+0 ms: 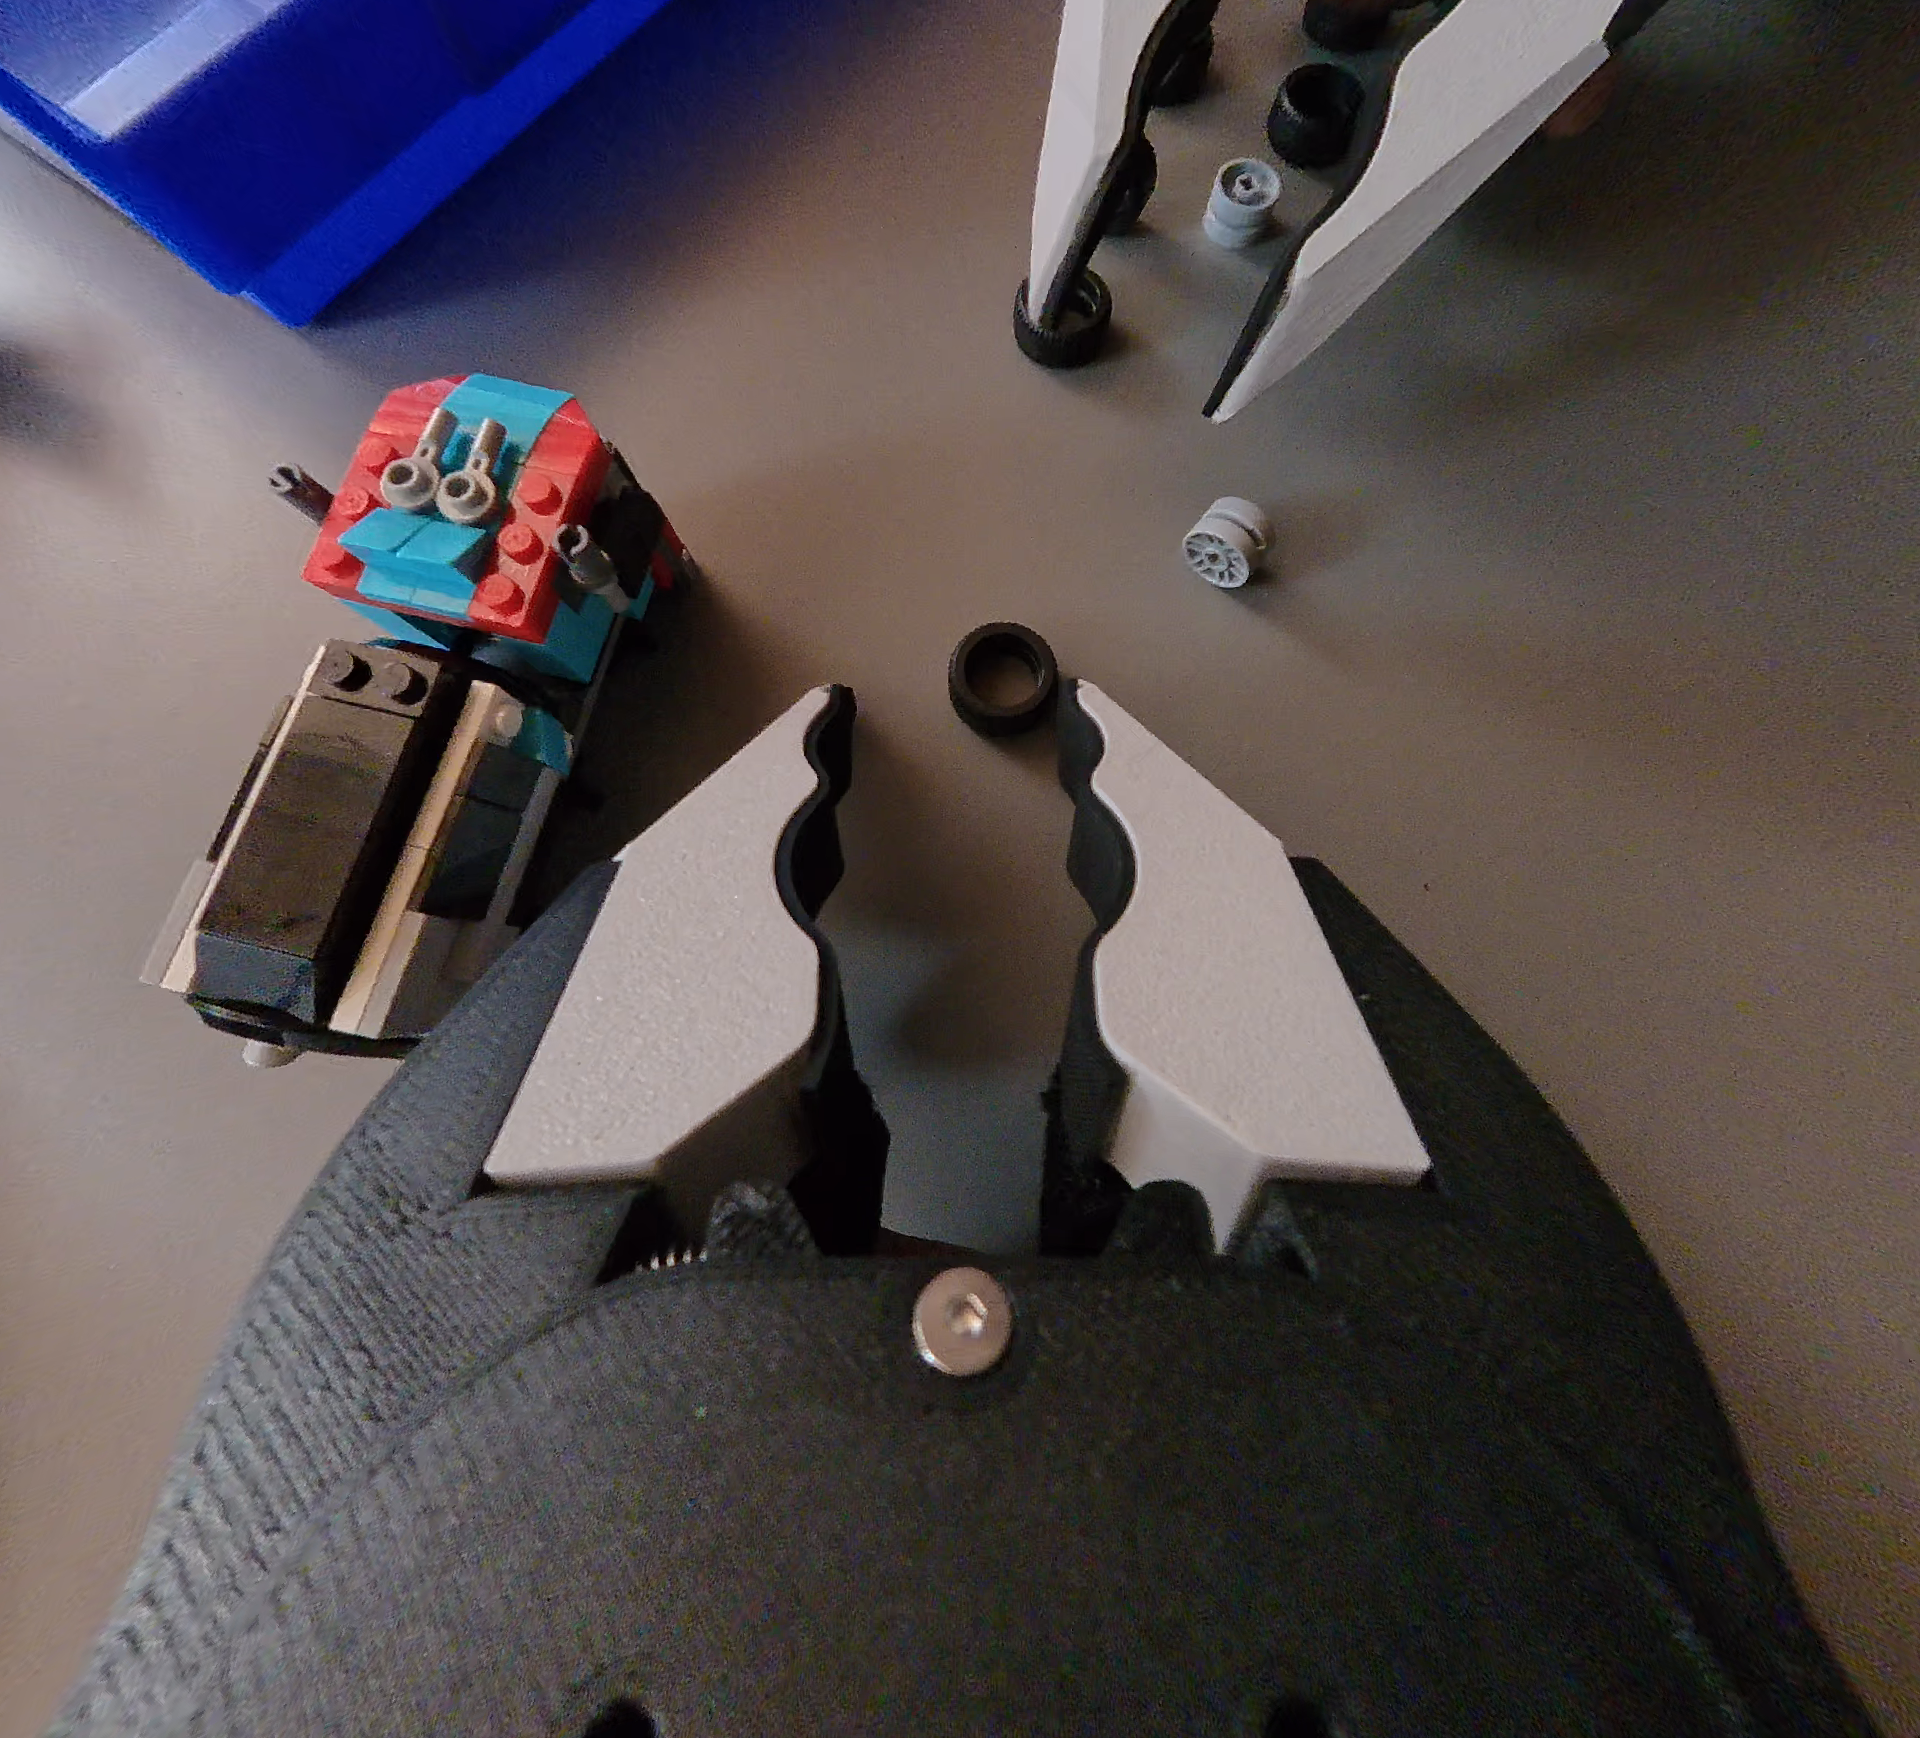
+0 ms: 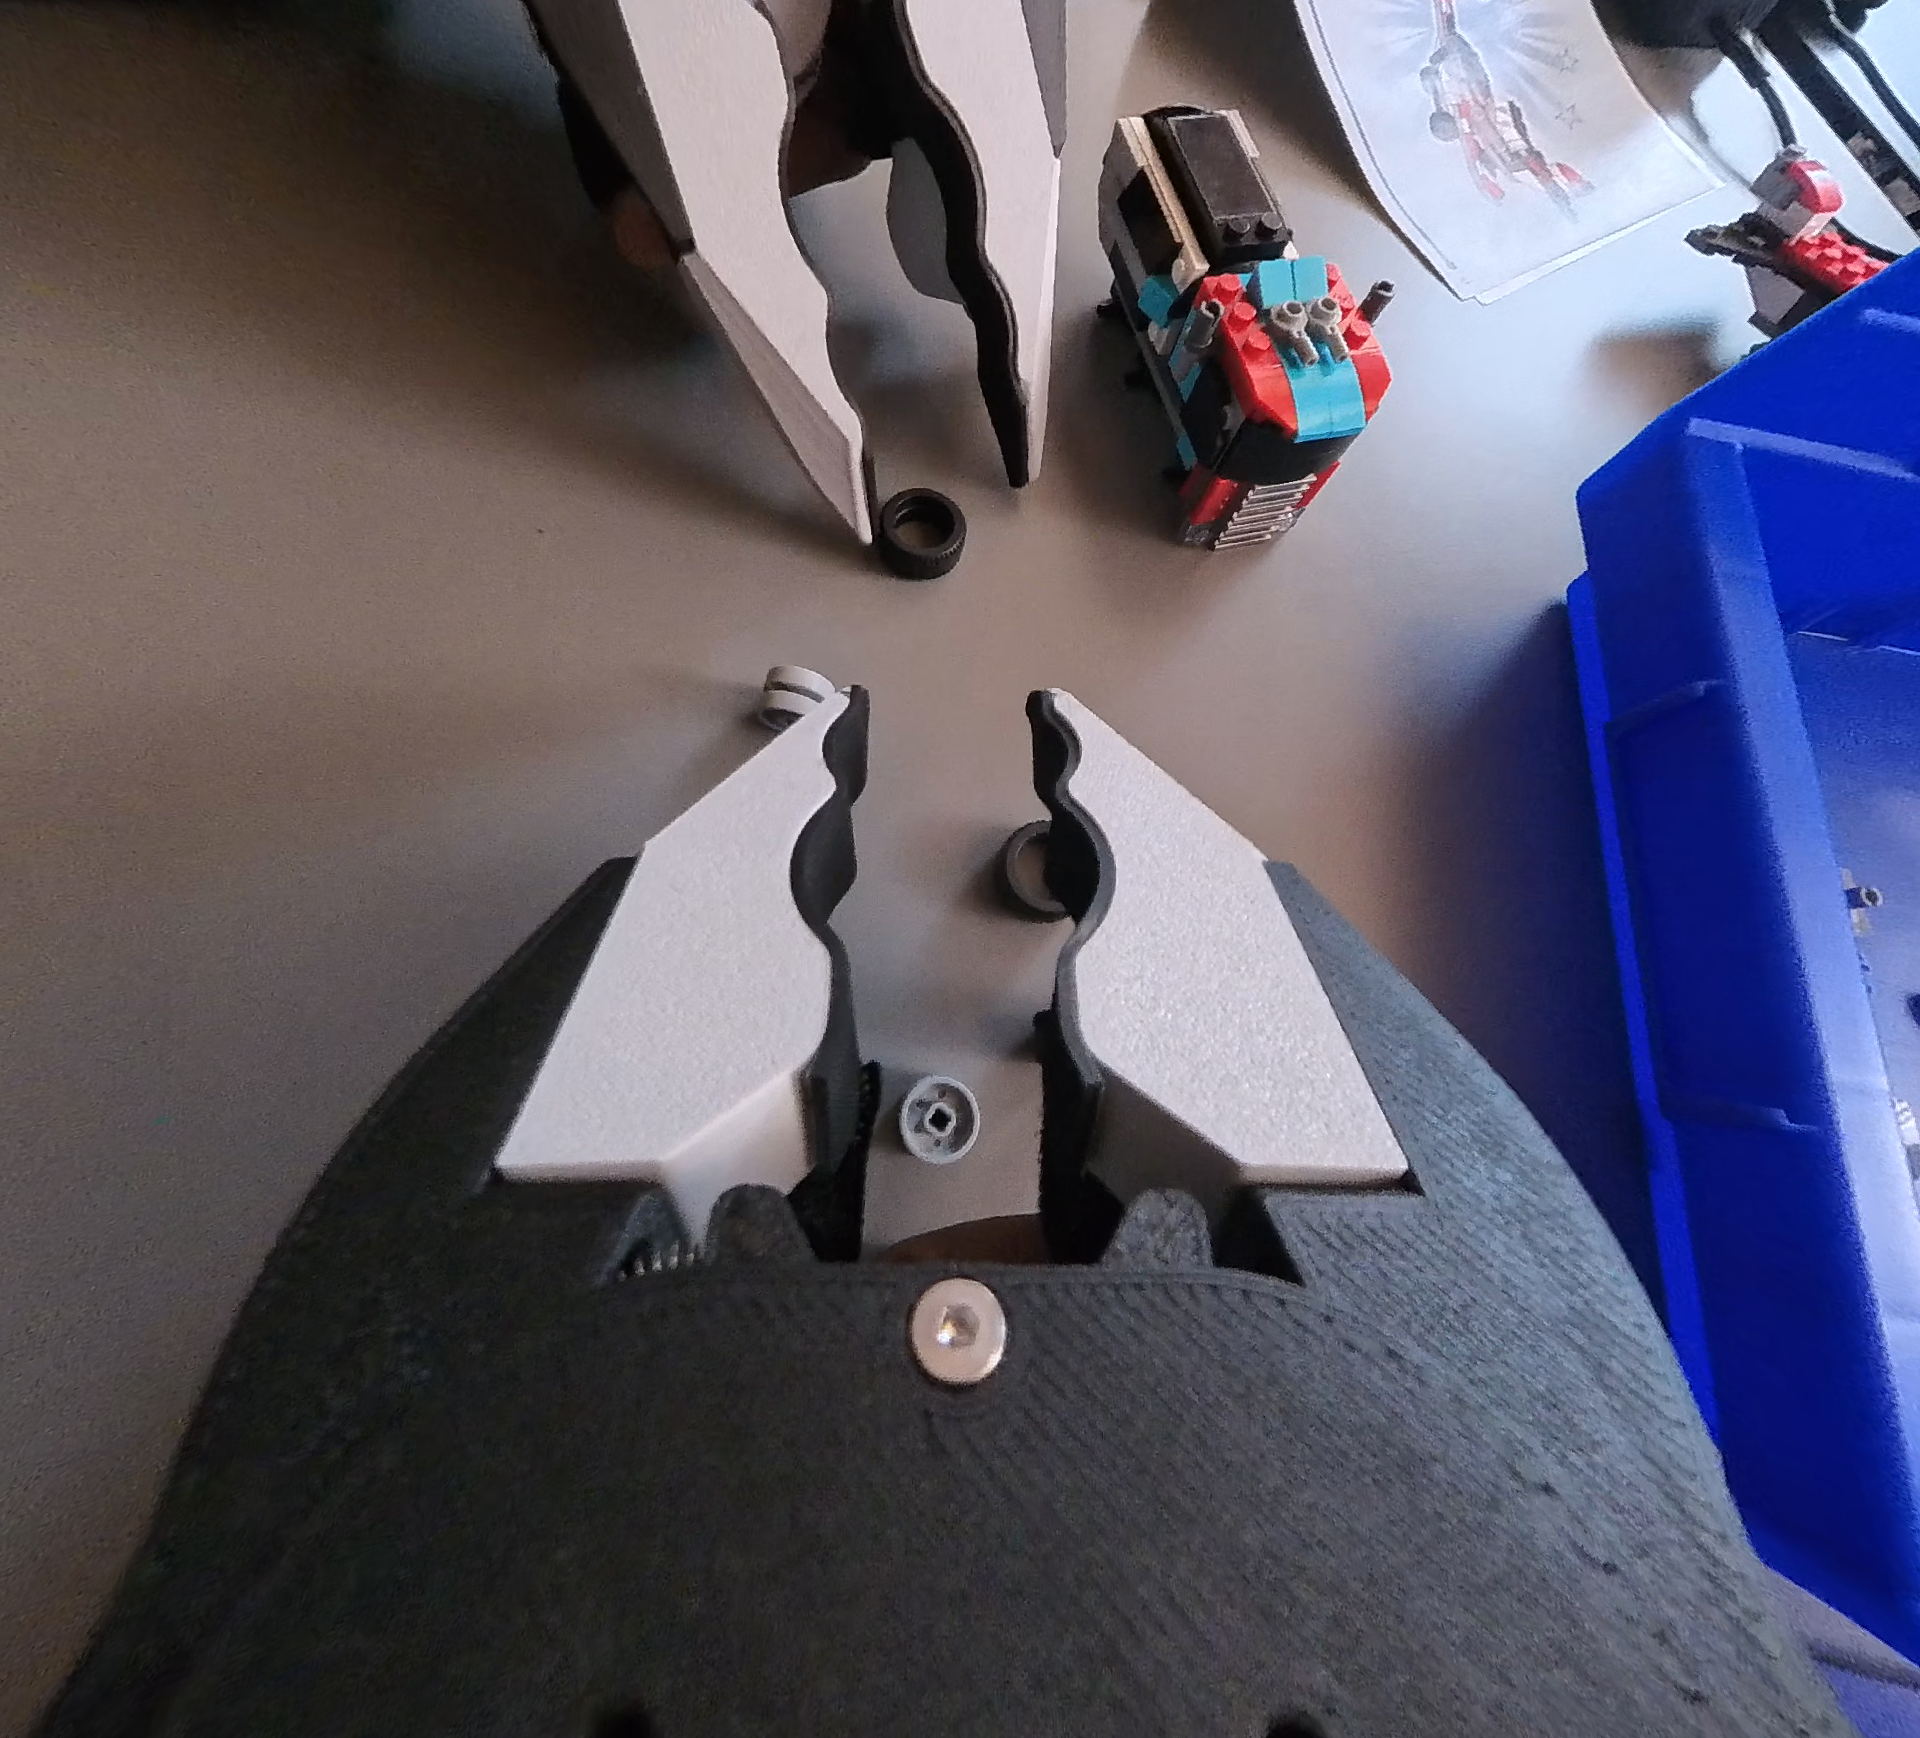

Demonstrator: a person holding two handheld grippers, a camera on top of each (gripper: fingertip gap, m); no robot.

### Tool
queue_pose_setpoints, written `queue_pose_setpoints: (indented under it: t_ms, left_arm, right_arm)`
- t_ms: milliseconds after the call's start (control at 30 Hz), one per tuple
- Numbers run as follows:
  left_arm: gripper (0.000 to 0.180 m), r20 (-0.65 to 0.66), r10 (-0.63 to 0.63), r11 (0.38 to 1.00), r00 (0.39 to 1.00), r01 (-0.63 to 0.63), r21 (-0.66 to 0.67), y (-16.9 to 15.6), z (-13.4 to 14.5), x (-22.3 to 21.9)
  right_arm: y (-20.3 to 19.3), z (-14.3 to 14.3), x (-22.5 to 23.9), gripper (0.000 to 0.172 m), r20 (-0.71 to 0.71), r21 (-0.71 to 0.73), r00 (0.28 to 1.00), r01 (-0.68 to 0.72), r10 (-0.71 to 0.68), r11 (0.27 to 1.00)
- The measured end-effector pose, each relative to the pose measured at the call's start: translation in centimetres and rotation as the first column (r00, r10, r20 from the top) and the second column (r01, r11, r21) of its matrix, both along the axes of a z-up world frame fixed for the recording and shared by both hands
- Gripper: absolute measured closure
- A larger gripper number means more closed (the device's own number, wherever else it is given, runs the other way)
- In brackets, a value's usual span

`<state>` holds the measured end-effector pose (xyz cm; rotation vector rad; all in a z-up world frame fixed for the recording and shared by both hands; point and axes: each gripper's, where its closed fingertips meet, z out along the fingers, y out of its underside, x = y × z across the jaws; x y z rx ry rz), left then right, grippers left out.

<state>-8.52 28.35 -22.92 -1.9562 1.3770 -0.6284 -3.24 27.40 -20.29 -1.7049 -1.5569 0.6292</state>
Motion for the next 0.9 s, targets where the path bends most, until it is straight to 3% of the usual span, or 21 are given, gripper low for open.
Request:
queue_pose_setpoints:
  t_ms: [267,433,900]
  left_arm:
    - [0.145,-0.042,-0.019,0.999,0.999,0.021,0.042,-0.27,-0.34,0.18]
    - [0.158,-0.040,-0.019,0.999,0.999,0.021,0.046,-0.26,-0.31,0.19]
    - [0.159,0.003,-0.029,0.999,1.000,0.029,0.024,-0.42,0.14,0.20]
  right_arm:
    - [0.18,0.33,-0.41,0.140,-0.027,0.058,0.999,-0.021,0.023,0.998]
    - [0.31,0.20,-0.52,0.140,-0.026,0.078,0.999,-0.022,0.024,0.997]
    - [-0.21,0.19,-0.51,0.140,-0.012,0.086,0.999,-0.044,0.046,0.995]
